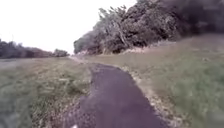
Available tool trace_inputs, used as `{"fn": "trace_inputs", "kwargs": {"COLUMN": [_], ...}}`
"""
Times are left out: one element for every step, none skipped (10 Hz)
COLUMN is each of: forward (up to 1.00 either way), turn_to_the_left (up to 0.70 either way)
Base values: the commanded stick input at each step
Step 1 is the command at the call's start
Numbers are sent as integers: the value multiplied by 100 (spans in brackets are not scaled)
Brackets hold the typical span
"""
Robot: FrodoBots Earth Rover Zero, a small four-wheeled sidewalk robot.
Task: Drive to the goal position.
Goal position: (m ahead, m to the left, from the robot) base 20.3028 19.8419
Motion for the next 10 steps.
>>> {"fn": "trace_inputs", "kwargs": {"forward": [99, 99, 99, 99, 99, 99, 99, 99, 99, 99], "turn_to_the_left": [0, 0, 0, 0, 0, 0, 0, 0, 0, 0]}}
